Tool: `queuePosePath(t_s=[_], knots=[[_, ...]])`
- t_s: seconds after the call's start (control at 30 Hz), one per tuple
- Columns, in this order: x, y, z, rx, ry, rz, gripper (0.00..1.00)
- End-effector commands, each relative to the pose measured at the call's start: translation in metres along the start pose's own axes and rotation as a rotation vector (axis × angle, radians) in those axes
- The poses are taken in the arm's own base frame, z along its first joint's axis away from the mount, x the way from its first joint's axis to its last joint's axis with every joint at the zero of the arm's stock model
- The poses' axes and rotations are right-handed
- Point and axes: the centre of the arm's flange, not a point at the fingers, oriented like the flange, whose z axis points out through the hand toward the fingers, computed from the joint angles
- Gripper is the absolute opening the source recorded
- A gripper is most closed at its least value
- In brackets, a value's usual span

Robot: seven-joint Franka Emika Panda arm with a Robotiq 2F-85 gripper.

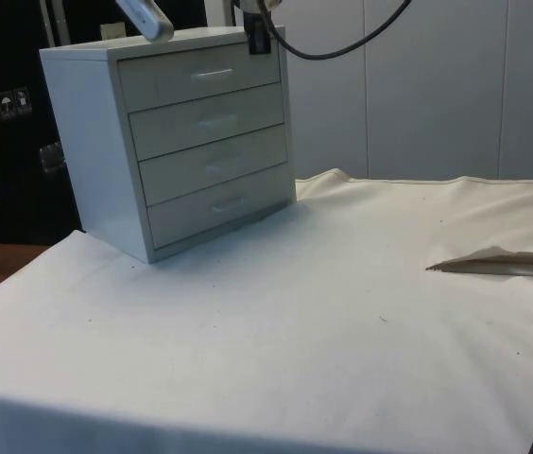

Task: Open the drawer, then close it.

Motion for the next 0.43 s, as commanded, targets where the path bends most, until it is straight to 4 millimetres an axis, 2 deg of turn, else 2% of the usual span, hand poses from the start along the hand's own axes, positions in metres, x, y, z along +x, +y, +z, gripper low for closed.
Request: queuePosePath(t_s=[0.0,0.1,0.13,0.2,0.23,0.37,0.4], knots=[[-0.0001,0.0003,-0.0002,0.000,0.000,0.001,0.34],[0.0000,0.0000,0.0000,0.000,0.000,0.000,0.50],[0.0000,0.0001,-0.0006,0.000,0.001,0.000,0.50],[0.0000,0.0001,-0.0006,0.000,0.001,0.000,0.60],[0.0000,0.0001,-0.0006,0.000,0.001,0.000,0.70],[0.0000,0.0000,0.0000,0.000,0.000,0.000,0.91],[0.0000,0.0000,0.0000,0.000,0.000,0.000,0.91]])
